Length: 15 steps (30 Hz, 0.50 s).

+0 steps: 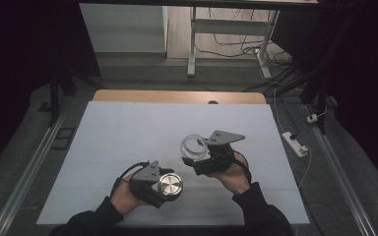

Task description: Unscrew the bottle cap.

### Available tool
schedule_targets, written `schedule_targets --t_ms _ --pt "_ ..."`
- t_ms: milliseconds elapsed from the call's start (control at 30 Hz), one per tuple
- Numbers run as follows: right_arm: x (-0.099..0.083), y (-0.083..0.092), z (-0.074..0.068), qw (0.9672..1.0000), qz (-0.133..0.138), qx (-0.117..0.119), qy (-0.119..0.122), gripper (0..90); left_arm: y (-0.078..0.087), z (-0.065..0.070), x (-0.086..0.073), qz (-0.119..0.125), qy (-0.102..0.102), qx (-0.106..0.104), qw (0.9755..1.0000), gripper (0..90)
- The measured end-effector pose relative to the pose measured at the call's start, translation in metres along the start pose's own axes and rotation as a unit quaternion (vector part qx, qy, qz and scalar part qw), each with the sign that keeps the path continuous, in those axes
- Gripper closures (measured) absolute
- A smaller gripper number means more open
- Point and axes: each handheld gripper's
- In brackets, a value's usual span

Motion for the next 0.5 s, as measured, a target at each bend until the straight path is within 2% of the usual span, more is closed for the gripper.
schedule_targets --t_ms 200,500 --pt "0.000 -0.008 0.006 1.0000 0.000 -0.008 -0.005 14.6 -0.009 -0.002 -0.003 -0.011 -0.002 0.000 0.9999 19.8" --pt "0.005 -0.035 0.014 0.9998 0.000 -0.016 -0.011 14.6 -0.016 -0.007 -0.009 -0.013 0.006 0.004 0.9999 19.8"
Point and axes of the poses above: each handheld gripper's, and its own axes: y roughly backward along the jaws, x roughly out of its top, z roughly to its right, and after that the axes turned 4 degrees about -x, right-handed
